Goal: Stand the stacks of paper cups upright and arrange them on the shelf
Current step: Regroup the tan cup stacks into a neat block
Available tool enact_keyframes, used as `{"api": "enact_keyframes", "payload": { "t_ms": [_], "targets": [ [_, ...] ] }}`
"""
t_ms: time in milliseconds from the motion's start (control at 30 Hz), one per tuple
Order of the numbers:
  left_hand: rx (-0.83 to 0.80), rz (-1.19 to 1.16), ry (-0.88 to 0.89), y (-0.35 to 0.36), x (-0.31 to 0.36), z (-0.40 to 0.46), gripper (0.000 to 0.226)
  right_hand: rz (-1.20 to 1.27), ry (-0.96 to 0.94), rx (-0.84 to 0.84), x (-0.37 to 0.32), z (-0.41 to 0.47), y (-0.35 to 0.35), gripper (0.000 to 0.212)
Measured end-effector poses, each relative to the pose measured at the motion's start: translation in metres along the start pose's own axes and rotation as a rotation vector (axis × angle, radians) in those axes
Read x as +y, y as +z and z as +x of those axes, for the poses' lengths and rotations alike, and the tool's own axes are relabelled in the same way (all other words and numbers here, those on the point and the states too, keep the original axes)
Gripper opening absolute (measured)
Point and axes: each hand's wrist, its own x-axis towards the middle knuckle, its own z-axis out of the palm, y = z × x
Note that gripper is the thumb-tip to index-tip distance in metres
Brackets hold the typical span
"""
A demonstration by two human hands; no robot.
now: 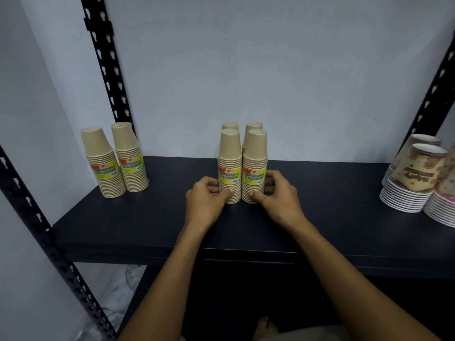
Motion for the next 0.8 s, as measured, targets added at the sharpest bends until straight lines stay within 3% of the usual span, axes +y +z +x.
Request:
{"api": "enact_keyframes", "payload": {
  "t_ms": [400, 633, 800],
  "targets": [
    [-0.016, 0.027, 0.006, 0.0, -0.001, -0.001, 0.036, -0.016, 0.005, 0.001, 0.0, -0.002, 0.0, 0.055],
    [-0.023, 0.081, -0.009, -0.012, -0.004, -0.01, 0.05, -0.121, 0.114, 0.054, -0.007, -0.019, -0.009, 0.066],
    [-0.046, 0.395, 0.026, -0.052, -0.021, -0.025, 0.039, -0.326, 0.005, -0.009, -0.016, -0.055, -0.011, 0.042]
  ]
}}
